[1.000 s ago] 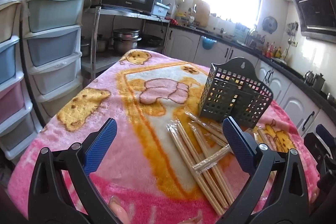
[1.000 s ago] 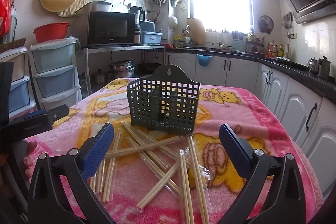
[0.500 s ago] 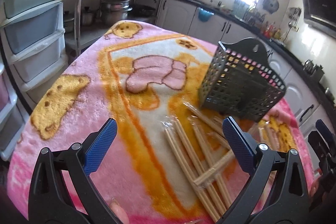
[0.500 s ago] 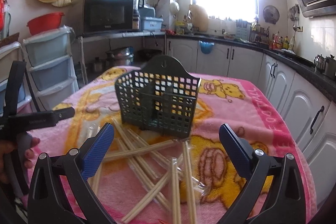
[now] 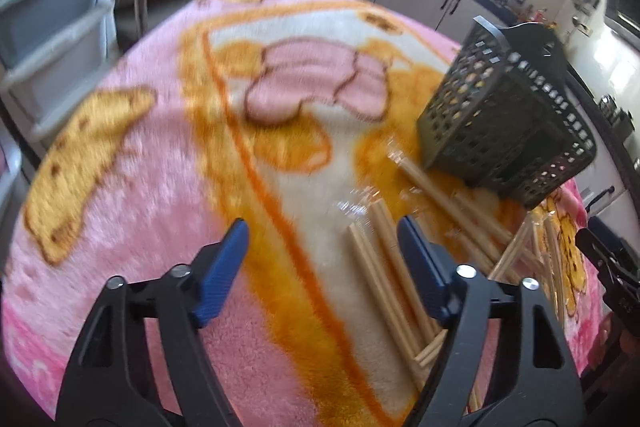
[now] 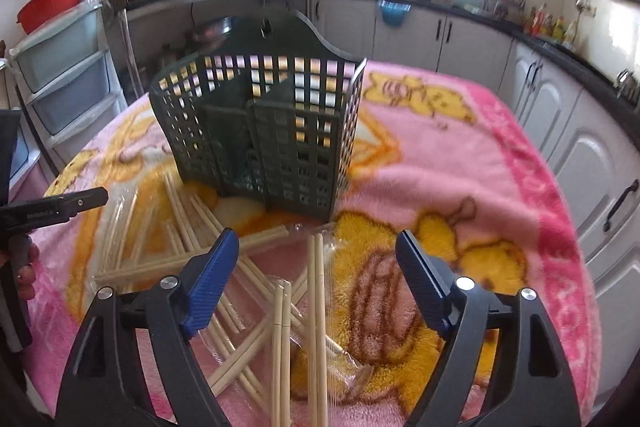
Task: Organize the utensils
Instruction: 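Close the left tool on a wrapped chopstick pair while the right tool grasps another pair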
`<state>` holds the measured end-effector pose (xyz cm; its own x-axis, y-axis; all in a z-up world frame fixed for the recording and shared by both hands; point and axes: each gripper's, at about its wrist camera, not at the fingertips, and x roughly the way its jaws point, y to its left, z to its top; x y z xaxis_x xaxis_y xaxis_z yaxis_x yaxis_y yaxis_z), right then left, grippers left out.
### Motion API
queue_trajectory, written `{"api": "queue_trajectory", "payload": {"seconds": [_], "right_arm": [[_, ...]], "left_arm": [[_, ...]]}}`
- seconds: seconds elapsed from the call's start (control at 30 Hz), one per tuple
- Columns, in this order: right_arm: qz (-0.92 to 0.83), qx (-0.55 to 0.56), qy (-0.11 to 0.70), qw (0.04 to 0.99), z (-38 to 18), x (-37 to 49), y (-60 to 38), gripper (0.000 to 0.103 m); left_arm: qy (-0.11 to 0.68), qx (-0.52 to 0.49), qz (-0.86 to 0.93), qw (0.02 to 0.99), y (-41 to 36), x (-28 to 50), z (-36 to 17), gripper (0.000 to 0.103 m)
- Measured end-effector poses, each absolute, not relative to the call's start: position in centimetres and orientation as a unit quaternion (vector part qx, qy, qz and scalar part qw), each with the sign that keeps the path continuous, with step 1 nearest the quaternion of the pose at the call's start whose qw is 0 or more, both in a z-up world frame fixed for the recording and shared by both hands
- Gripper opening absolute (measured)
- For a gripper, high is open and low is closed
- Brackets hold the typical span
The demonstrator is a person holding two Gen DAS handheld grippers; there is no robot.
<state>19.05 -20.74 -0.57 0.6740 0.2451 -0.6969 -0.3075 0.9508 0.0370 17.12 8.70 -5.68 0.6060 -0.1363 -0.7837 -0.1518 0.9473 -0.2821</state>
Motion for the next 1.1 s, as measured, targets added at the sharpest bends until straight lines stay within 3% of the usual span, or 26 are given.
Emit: {"api": "queue_trajectory", "payload": {"seconds": [0.17, 0.4, 0.83, 0.87, 0.93, 1.03, 1.1], "right_arm": [[0.167, -0.035, 0.407, 0.897, -1.9, 20.8, -21.0, 0.065], [0.175, -0.015, 0.431, 0.885, -2.6, 22.1, -21.7, 0.058], [0.193, 0.007, 0.451, 0.871, -3.0, 23.8, -22.4, 0.056], [0.195, 0.007, 0.454, 0.869, -3.1, 23.9, -22.3, 0.054], [0.200, 0.007, 0.459, 0.866, -3.2, 24.0, -22.3, 0.050], [0.210, 0.007, 0.465, 0.860, -3.4, 24.1, -22.1, 0.045], [0.216, 0.006, 0.471, 0.855, -3.5, 24.2, -21.9, 0.035]], "left_arm": [[0.447, -0.167, 0.006, 0.879, 8.9, 17.6, -6.4, 0.051], [0.451, -0.171, -0.013, 0.876, 8.9, 18.6, -6.3, 0.020], [0.457, -0.165, -0.030, 0.873, 8.0, 20.3, -6.8, 0.020], [0.456, -0.167, -0.033, 0.873, 8.0, 20.4, -6.8, 0.020], [0.458, -0.166, -0.043, 0.873, 7.9, 20.4, -6.9, 0.007], [0.457, -0.162, -0.059, 0.873, 7.8, 20.4, -6.9, 0.003], [0.457, -0.173, -0.067, 0.870, 8.1, 20.4, -7.0, 0.002]]}}
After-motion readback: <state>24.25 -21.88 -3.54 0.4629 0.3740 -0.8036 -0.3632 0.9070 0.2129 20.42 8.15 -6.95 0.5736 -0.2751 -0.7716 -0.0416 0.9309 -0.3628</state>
